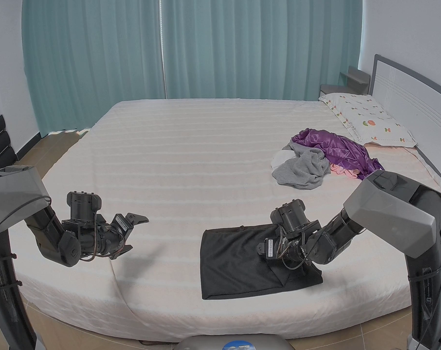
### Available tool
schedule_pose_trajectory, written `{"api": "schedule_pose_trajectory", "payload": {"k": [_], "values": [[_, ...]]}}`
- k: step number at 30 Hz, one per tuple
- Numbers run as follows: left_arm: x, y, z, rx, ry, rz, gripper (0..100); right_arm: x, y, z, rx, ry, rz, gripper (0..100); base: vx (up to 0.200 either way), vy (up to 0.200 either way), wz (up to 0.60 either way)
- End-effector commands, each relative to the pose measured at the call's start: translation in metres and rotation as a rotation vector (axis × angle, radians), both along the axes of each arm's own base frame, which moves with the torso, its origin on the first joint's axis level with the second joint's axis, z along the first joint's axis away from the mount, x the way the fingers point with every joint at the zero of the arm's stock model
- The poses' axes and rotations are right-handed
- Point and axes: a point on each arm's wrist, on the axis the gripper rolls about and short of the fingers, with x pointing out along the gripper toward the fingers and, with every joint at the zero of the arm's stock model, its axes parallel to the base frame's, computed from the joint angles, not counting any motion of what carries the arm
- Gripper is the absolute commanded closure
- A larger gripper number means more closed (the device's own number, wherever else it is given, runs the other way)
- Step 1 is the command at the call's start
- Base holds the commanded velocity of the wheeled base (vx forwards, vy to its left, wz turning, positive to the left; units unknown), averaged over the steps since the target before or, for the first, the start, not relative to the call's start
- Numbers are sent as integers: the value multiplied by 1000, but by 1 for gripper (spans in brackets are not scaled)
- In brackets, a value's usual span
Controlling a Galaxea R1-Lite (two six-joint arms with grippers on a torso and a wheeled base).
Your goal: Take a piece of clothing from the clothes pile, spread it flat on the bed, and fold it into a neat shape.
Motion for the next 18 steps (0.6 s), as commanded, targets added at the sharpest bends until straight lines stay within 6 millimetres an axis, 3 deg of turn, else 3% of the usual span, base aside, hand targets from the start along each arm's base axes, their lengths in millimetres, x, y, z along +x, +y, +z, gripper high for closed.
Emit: {"api": "schedule_pose_trajectory", "payload": {"k": [1, 12, 18], "values": [[0, 0, -1, 0, 2, 1, 0, 0, 1, -7, -16, 25, 2, 0, 0, 0, 0], [0, 0, -1, 0, 2, 1, 0, -8, -58, 19, -122, 85, -80, 0, 0, 0, 0], [0, 0, -1, 0, 2, 1, 0, -51, -89, 24, -134, 175, -101, 0, 0, 0, 0]]}}
